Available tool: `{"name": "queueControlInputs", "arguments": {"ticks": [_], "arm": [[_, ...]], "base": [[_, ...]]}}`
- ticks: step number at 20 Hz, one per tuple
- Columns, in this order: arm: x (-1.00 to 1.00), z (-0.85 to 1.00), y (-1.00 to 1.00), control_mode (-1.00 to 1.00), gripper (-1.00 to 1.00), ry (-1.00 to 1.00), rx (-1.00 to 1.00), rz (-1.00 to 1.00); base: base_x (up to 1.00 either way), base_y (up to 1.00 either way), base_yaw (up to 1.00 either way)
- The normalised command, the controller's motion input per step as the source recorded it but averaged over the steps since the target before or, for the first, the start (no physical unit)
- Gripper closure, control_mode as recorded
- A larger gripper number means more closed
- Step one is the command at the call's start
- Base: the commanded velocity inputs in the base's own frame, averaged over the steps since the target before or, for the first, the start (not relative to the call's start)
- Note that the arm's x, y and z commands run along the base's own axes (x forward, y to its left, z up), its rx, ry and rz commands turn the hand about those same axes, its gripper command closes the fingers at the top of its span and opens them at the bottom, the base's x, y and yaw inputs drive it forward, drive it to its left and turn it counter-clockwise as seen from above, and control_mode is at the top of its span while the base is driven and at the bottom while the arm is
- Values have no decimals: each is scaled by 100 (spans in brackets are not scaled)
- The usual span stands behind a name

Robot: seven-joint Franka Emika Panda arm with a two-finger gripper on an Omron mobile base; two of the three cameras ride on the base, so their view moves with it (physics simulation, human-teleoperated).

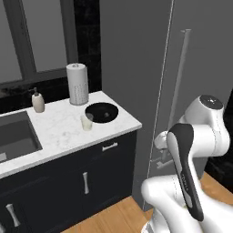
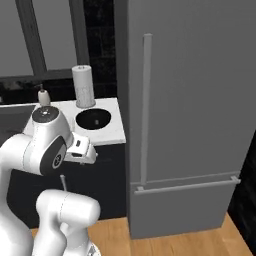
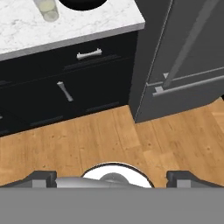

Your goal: Grab a lemon wedge from the fridge and one ice cube from the ice bowl, and put them in the glass of lemonade.

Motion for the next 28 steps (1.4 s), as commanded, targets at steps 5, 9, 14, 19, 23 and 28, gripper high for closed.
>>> {"name": "queueControlInputs", "arguments": {"ticks": [5,9,14,19,23,28], "arm": [[0,0,0,100,-100,0,0,0],[0,0,0,100,-100,0,0,0],[0,0,0,100,-100,0,0,0],[0,0,0,100,-100,0,0,0],[0,0,0,100,-100,0,0,0],[0,0,0,100,-100,0,0,0]], "base": [[-12,-96,12],[-1,-84,17],[0,-39,27],[-14,-15,32],[-41,-39,24],[-53,-54,15]]}}
